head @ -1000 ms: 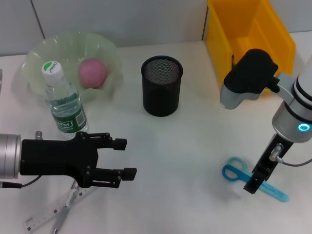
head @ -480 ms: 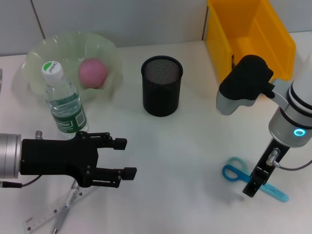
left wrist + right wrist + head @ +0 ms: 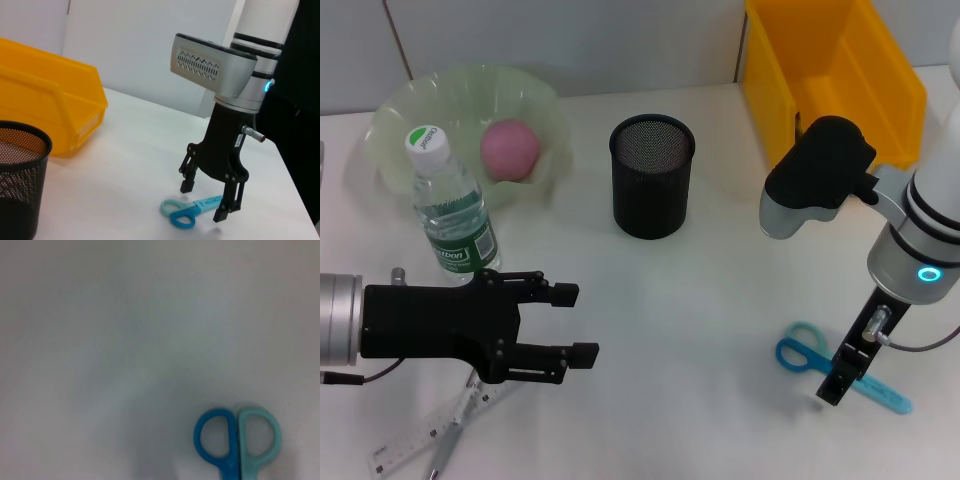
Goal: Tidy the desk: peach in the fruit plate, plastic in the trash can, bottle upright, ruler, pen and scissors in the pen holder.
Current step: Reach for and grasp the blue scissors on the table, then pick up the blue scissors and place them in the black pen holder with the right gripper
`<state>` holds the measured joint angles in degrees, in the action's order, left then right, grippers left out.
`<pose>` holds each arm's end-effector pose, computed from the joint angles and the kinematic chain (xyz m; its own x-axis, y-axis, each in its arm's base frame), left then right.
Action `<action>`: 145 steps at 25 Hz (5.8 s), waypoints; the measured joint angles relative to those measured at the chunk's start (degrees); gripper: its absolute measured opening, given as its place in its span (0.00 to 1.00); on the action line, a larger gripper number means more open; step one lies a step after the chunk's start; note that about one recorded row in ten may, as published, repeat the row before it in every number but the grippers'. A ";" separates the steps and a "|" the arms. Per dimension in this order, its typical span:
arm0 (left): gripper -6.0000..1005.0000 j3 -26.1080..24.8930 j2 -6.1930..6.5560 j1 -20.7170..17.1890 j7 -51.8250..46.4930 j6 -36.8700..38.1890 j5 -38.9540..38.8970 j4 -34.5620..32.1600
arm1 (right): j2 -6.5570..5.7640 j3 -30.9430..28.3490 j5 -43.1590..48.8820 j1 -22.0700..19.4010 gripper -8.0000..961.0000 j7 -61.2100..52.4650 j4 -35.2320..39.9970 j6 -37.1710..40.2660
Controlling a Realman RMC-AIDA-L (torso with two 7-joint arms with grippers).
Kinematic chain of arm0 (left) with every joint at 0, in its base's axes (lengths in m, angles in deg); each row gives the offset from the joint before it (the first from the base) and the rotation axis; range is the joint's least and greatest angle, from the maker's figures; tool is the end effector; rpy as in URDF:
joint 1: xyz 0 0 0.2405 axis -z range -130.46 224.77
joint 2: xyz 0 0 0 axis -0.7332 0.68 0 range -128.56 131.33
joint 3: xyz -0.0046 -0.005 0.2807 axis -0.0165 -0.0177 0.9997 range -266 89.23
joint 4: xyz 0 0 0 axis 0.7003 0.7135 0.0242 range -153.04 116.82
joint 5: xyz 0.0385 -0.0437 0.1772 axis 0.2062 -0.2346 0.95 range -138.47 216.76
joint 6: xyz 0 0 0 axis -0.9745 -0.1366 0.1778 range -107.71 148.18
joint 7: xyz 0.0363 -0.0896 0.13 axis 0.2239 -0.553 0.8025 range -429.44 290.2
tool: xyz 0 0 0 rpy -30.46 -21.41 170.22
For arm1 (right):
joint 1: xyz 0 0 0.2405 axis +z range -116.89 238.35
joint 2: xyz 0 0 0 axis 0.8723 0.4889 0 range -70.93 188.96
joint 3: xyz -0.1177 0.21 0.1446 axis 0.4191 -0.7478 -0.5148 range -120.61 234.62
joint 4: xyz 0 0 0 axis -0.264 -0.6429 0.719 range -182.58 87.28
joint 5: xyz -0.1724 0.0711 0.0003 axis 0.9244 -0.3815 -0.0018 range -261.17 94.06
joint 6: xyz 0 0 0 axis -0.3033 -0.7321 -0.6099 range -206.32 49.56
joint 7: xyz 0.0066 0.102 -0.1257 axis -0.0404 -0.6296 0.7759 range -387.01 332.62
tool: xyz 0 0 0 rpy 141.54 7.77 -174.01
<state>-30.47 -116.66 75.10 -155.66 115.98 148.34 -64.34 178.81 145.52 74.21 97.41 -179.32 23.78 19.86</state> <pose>-0.2340 0.2984 -0.0382 0.8685 0.3116 0.3856 0.3164 -0.9471 0.0528 0.2413 0.3157 -0.0450 0.5422 -0.6690 0.5083 -0.5090 -0.7429 -0.4348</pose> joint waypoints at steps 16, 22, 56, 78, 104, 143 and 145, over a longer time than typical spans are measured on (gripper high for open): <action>0.78 0.00 0.02 -0.12 0.37 -0.31 0.23 0.00 | -0.34 1.81 0.75 0.34 0.86 -0.75 -1.11 -0.74; 0.78 0.00 0.02 -0.22 0.42 -0.30 0.23 0.00 | -0.38 2.84 0.80 0.27 0.85 -1.25 -1.02 -0.91; 0.78 0.00 -0.07 -0.16 0.53 -0.30 -0.02 0.00 | -0.41 2.89 0.78 0.31 0.64 -1.08 -1.48 -0.69; 0.78 0.00 -0.07 -0.09 0.53 -0.40 -0.04 0.00 | -0.35 4.60 1.84 0.32 0.48 -1.27 -1.35 -0.74; 0.78 0.00 -0.07 -0.09 0.53 -0.57 -0.01 0.00 | -0.30 4.63 1.54 0.08 0.26 -1.03 -1.42 -1.07; 0.77 -0.35 0.10 0.62 0.60 -0.57 0.32 0.00 | -0.65 -8.79 0.73 -3.06 0.23 5.13 11.21 -7.83; 0.77 -0.35 0.10 0.62 0.61 -0.57 0.32 0.00 | -0.63 -8.80 0.20 -3.24 0.23 6.00 11.49 -9.86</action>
<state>-30.82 -116.56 75.72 -155.05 115.42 148.66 -64.34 178.17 136.71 74.41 94.18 -173.33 35.27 10.00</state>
